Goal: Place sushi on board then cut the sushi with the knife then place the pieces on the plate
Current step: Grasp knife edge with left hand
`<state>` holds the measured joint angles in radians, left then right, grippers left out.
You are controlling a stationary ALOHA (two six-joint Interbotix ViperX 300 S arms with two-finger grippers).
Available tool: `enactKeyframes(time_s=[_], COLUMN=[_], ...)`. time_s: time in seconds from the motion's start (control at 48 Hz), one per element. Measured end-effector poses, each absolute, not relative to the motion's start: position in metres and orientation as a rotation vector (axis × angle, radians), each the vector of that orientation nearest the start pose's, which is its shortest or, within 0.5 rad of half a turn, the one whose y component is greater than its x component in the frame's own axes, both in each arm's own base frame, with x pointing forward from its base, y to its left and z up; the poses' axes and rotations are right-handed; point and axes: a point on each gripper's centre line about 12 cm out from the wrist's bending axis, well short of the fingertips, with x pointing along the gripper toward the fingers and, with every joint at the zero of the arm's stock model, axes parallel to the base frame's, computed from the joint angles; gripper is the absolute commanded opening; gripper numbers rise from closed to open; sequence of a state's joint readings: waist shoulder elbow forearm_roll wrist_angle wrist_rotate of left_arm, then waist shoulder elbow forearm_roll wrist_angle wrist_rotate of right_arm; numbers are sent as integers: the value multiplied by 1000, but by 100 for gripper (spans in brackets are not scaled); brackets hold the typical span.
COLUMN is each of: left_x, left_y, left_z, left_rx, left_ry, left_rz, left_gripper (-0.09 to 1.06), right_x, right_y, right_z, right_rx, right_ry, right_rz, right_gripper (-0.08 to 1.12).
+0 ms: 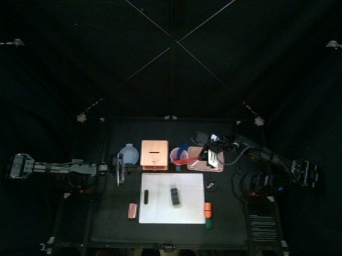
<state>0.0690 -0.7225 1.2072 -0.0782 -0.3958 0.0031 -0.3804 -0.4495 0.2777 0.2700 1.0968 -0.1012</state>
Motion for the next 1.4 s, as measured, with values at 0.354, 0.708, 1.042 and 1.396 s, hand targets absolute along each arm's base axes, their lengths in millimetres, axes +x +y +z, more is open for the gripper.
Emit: enactKeyframes(time_s=[0.354, 0.708, 1.042, 1.396], left_x=[229, 236, 267, 306], left_y=[18, 1, -7, -2], left_z=[245, 236, 218, 188], left_rx=[-69, -56, 2, -31], left_ry=[56, 89, 219, 422], left_rz=[94, 23, -25, 9], left_gripper=[0, 40, 100, 101], right_x=[263, 269, 281, 282], right_y=[-43, -18, -19, -13], right_z=[339, 281, 244, 229], right_rx=[256, 119, 63, 111], right_ry=[595, 477, 530, 506], right_rz=[-133, -73, -71, -66], right_gripper=[32, 32, 32, 32])
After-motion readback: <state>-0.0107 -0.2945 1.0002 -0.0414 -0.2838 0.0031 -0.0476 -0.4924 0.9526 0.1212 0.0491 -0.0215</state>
